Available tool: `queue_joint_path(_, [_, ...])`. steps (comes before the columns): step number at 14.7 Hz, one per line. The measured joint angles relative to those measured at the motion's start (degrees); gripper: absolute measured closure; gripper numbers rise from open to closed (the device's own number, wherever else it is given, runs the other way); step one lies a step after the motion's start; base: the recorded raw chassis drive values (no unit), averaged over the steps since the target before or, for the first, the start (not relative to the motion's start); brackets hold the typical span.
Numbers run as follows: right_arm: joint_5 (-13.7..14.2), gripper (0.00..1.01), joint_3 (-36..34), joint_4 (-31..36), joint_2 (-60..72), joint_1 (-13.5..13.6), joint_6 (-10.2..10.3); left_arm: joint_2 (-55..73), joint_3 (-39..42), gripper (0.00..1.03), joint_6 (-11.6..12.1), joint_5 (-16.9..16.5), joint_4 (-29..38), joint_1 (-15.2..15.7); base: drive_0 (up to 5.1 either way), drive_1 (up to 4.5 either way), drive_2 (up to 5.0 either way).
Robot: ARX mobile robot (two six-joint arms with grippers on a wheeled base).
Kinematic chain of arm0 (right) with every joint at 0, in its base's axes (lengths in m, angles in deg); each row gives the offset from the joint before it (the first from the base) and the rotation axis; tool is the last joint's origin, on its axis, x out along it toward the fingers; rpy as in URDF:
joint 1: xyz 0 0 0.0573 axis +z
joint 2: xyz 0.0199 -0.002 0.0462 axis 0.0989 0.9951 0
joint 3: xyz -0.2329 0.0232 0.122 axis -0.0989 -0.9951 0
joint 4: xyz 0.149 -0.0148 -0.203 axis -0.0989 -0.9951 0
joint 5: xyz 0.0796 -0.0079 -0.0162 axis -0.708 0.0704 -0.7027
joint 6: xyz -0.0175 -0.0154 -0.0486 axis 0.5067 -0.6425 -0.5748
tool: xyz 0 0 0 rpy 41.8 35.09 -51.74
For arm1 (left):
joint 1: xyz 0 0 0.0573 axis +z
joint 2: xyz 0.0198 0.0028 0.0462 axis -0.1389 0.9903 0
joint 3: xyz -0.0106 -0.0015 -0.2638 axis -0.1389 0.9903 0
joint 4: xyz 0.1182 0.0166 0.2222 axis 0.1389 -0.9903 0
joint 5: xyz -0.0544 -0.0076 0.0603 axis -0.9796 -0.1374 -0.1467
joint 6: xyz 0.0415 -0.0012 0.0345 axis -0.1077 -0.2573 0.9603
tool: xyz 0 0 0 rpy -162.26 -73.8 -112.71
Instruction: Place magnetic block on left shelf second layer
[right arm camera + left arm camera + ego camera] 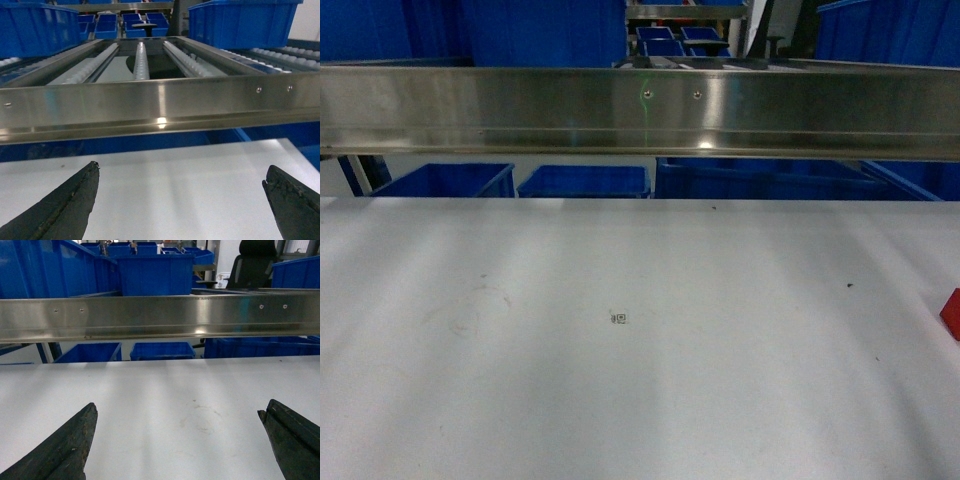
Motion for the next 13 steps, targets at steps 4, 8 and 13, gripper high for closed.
queue_joint_path(4, [0.59, 0.03, 2.36, 2.99, 8.33, -1.05, -4.0, 0.0, 0.0, 0.05, 0.0, -0.02, -0.02, 0.0, 0.0, 0.0, 0.0])
queue_joint_path(8, [2.86, 0.03, -0.46, 0.09, 17.79, -0.66, 3.21, 0.0, 0.0, 0.05, 0.0, 0.0, -0.02, 0.0, 0.0, 0.0, 0.0])
queue_joint_path(13, [4.42, 0.03, 12.33, -0.85, 27.21, -1.49, 3.63, 0.0, 0.0, 0.05, 0.0, 0.0, -0.02, 0.0, 0.0, 0.0, 0.0])
